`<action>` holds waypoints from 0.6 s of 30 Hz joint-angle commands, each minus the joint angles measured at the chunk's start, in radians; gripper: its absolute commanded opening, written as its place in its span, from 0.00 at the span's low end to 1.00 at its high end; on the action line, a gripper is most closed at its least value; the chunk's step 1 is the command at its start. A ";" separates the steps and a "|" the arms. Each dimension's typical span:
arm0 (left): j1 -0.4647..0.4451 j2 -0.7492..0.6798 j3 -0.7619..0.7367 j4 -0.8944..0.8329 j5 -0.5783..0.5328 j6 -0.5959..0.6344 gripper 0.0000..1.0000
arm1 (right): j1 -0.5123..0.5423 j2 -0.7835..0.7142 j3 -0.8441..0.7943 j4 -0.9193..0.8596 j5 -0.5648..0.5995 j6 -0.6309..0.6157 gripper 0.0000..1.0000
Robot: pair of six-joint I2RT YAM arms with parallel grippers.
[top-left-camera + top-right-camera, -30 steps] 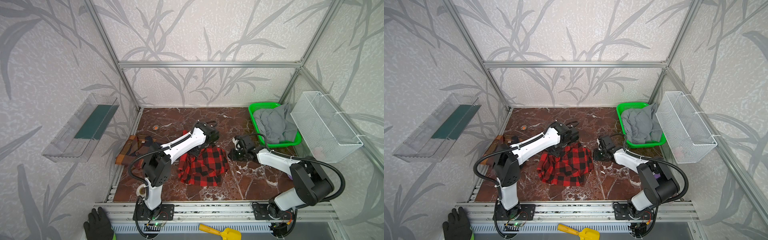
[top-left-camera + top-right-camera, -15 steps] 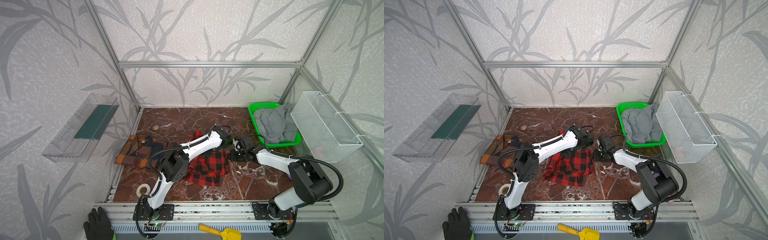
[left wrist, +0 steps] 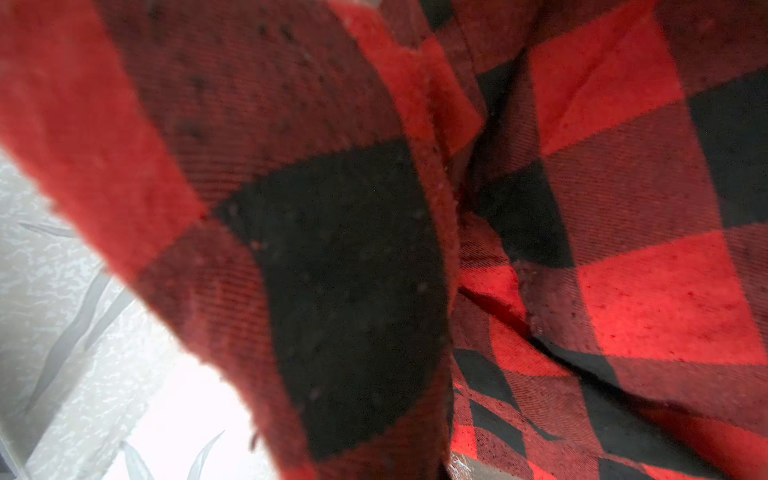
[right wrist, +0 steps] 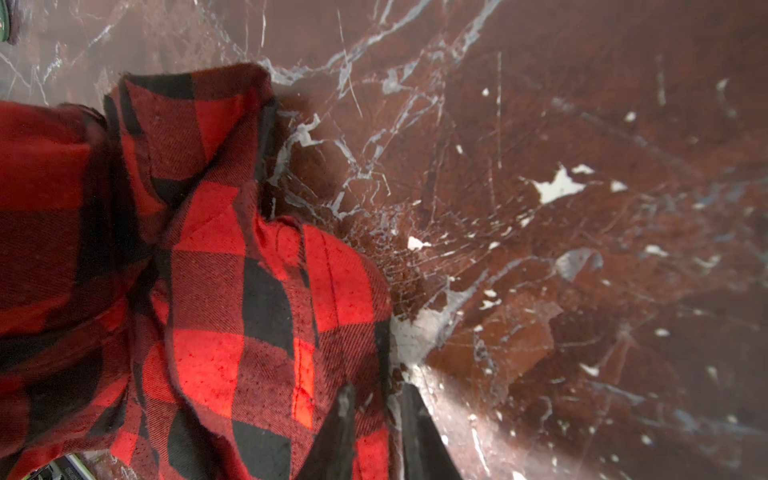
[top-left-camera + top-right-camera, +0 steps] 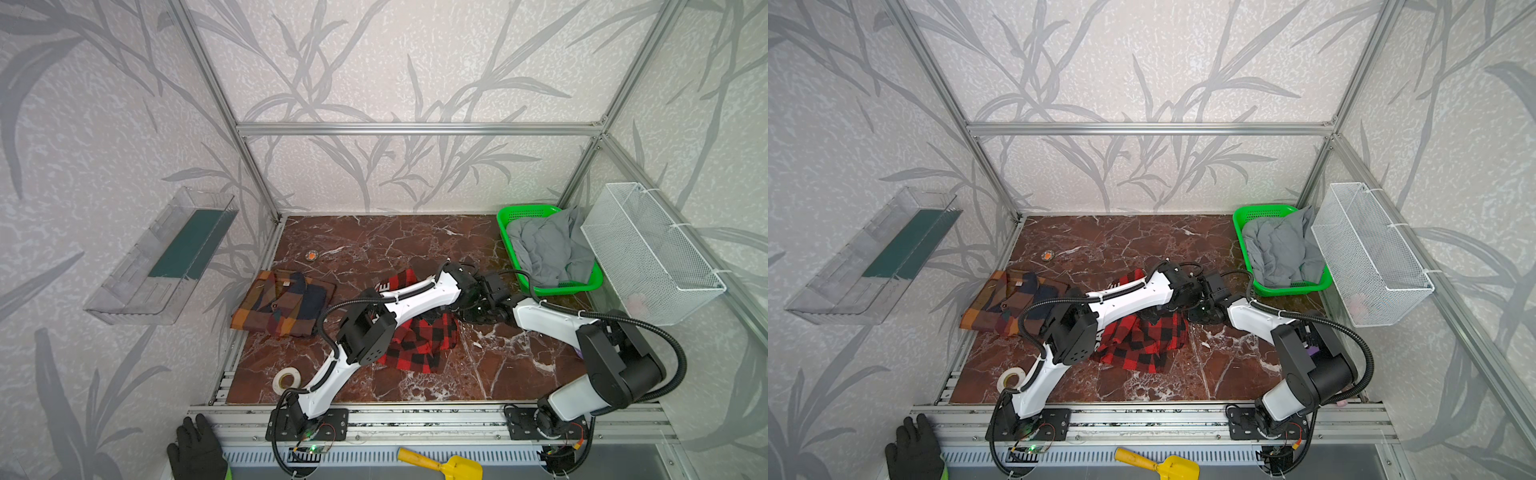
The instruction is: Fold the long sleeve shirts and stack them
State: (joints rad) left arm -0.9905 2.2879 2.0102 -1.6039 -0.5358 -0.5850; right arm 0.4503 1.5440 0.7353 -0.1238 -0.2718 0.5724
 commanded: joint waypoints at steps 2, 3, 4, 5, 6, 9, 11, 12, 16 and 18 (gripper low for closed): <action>-0.011 0.017 0.038 -0.171 0.024 -0.036 0.19 | -0.005 -0.013 -0.014 0.008 -0.011 0.004 0.23; -0.011 0.015 0.043 -0.166 0.034 -0.035 0.22 | -0.005 -0.014 -0.014 0.008 -0.013 0.004 0.23; -0.013 0.013 0.048 -0.161 0.043 -0.036 0.27 | -0.005 -0.014 -0.013 0.008 -0.014 0.005 0.23; -0.014 0.012 0.059 -0.156 0.053 -0.036 0.31 | -0.005 -0.015 -0.014 0.008 -0.015 0.006 0.22; -0.014 0.010 0.067 -0.149 0.066 -0.036 0.35 | -0.005 -0.015 -0.014 0.008 -0.013 0.005 0.23; -0.014 0.007 0.098 -0.136 0.095 -0.034 0.41 | -0.006 -0.018 -0.016 0.006 -0.011 0.006 0.22; -0.014 0.007 0.124 -0.133 0.110 -0.035 0.45 | -0.007 -0.020 -0.014 0.004 -0.011 0.004 0.22; -0.014 0.007 0.138 -0.132 0.117 -0.035 0.46 | -0.007 -0.022 -0.015 0.004 -0.011 0.004 0.22; -0.013 0.008 0.220 -0.128 0.160 -0.040 0.52 | -0.007 -0.027 -0.016 0.005 -0.012 0.004 0.22; -0.013 0.009 0.257 -0.117 0.194 -0.044 0.52 | -0.007 -0.027 -0.016 0.007 -0.012 0.004 0.22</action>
State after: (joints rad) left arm -1.0004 2.2967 2.2143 -1.6112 -0.3851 -0.6064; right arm 0.4446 1.5417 0.7296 -0.1226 -0.2787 0.5758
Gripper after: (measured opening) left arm 0.521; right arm 0.223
